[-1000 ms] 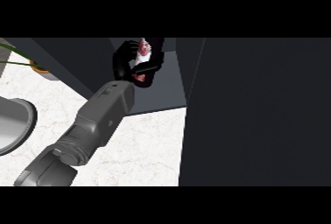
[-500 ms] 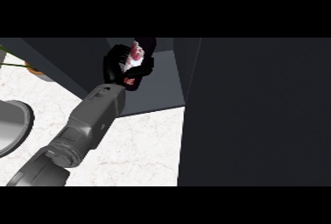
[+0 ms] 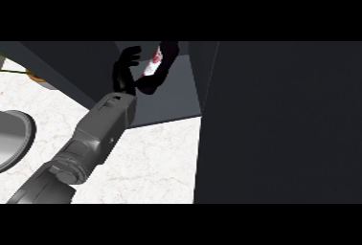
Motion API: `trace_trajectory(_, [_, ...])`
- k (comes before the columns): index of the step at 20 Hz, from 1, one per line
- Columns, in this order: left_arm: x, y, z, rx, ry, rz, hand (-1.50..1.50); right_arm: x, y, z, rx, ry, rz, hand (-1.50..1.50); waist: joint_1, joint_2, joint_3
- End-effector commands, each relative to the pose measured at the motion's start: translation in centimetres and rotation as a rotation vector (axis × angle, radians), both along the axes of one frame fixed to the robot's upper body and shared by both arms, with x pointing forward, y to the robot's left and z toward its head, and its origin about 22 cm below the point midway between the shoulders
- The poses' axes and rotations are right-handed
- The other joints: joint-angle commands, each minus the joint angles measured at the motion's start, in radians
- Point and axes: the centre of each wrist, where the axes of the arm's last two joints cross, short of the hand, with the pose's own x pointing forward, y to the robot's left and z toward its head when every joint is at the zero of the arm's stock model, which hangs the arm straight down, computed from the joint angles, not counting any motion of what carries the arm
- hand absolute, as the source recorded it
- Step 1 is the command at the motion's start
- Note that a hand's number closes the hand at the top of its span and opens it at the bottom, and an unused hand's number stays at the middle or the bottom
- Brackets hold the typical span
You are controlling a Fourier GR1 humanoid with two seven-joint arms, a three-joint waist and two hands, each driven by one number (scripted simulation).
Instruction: Pick up the wine, place it into the cabinet and close the cabinet
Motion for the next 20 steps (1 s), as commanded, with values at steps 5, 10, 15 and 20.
trace_trajectory(5, [-0.1,3.3,-0.5,0.000,0.043,0.042,-1.50,-0.7,0.0,-0.1,0.000,-0.009,0.010,-1.50,0.004,0.003,-0.002])
trace_trajectory(10, [0.1,4.5,0.0,0.025,0.014,0.015,-1.50,-0.5,0.1,0.2,-0.003,-0.020,0.018,-1.50,0.021,0.002,-0.003])
trace_trajectory(15, [0.2,4.0,0.1,0.042,-0.011,-0.095,-1.50,-0.3,0.3,0.3,-0.003,-0.009,0.017,-1.50,0.032,-0.005,-0.003])
trace_trajectory(20, [1.3,2.7,2.4,-0.060,-0.046,-0.315,-1.50,-0.5,0.0,0.4,0.029,0.011,-0.010,-1.50,0.057,-0.026,-0.002])
